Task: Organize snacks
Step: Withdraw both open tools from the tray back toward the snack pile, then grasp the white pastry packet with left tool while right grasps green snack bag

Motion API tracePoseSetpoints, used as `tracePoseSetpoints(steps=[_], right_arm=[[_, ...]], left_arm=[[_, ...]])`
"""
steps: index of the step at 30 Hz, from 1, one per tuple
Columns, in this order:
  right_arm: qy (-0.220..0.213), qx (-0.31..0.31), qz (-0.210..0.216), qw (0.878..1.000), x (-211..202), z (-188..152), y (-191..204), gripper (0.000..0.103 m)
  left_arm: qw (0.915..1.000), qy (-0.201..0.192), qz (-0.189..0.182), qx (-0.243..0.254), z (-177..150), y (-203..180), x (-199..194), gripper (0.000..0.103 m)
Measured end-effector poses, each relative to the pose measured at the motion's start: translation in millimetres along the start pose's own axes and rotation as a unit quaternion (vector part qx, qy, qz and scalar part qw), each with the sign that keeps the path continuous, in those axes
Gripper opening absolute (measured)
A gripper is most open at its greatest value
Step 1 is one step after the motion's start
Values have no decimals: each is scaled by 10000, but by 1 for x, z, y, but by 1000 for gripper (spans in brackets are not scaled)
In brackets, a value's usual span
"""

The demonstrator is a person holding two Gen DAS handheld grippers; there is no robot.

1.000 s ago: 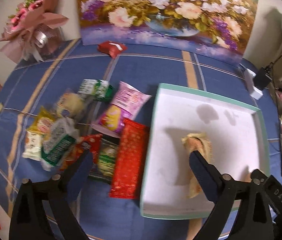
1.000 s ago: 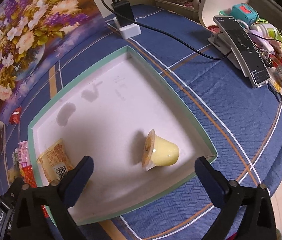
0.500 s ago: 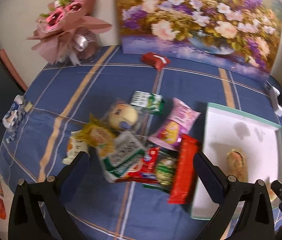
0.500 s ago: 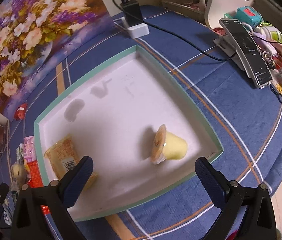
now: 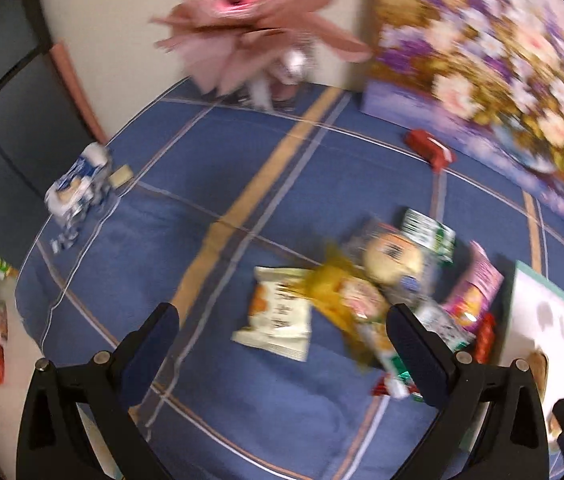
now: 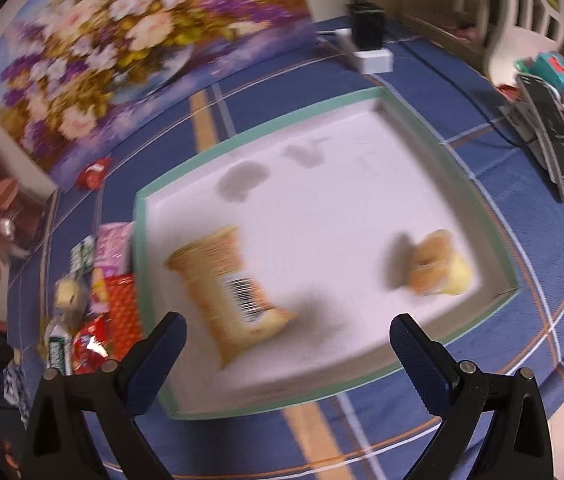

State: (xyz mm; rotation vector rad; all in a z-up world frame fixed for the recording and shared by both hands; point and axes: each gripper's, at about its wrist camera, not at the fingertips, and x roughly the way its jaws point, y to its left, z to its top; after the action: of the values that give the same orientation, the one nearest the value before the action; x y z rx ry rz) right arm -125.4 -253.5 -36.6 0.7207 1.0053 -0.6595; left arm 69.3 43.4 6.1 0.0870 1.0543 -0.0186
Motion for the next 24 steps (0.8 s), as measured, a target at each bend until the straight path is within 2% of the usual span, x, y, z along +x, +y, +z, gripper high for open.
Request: tracePoseSetpoints(steps=[4, 10, 14, 18, 24], right_arm=[[-70, -338, 219, 9992, -3, -11, 38, 103], [22, -826, 381, 9959, 5, -31, 89, 103], [78, -1040, 522, 9932, 12, -37, 115, 103], [56, -1359, 661, 9885, 17, -43, 140, 103], [-61, -2128, 750, 9742, 20, -52, 178, 103]], left_arm=[[9993, 53, 14, -360, 6, 31, 6, 103], [9981, 236, -25, -574, 7, 54, 20, 103], [9974, 402, -69, -601, 7, 59, 33, 103], [9950, 750, -199, -622, 5, 58, 55, 103], [9915, 1060, -330, -681, 1, 54, 76, 103]])
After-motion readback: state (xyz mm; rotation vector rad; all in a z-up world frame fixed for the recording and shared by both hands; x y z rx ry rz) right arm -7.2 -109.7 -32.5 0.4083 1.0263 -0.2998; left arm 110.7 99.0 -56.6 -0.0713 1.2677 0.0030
